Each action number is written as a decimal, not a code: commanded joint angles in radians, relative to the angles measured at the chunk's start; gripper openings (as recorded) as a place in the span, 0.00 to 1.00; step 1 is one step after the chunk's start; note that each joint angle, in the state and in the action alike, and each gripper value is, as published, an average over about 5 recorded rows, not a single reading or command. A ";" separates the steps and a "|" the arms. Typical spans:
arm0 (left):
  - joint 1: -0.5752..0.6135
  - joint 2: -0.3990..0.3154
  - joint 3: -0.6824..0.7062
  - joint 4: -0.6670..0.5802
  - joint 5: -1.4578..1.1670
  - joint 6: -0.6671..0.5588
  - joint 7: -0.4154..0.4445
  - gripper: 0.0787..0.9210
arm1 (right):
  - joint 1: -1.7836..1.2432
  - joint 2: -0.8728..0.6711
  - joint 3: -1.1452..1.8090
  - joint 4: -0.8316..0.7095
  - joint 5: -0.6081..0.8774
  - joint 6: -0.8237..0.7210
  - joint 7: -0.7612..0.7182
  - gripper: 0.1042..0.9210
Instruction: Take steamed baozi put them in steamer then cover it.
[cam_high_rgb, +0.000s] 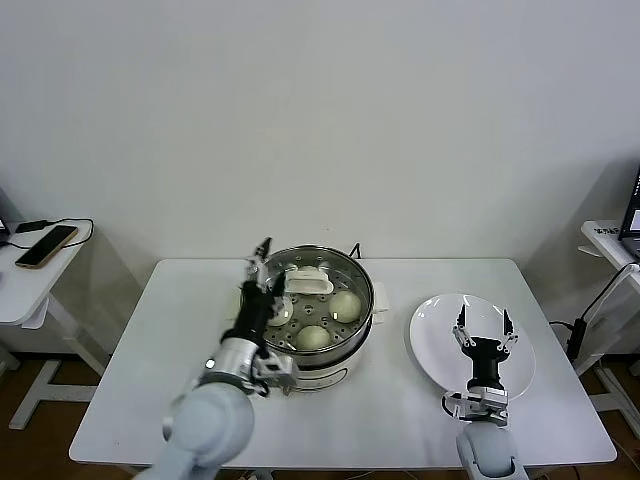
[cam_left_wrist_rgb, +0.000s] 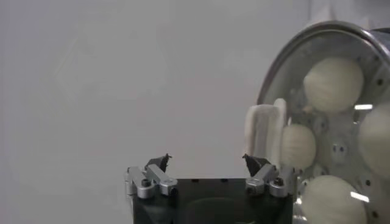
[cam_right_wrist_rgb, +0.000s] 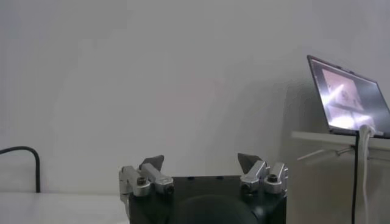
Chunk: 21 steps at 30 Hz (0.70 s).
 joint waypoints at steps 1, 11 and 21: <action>-0.044 0.058 -0.289 0.131 -0.684 -0.096 -0.390 0.88 | -0.027 -0.020 -0.031 0.064 0.108 -0.040 -0.054 0.88; -0.088 0.080 -0.426 0.475 -1.222 -0.442 -0.379 0.88 | -0.080 -0.045 -0.053 0.150 0.232 -0.102 -0.131 0.88; -0.009 0.053 -0.446 0.575 -1.258 -0.503 -0.286 0.88 | -0.114 -0.053 -0.050 0.160 0.295 -0.109 -0.165 0.88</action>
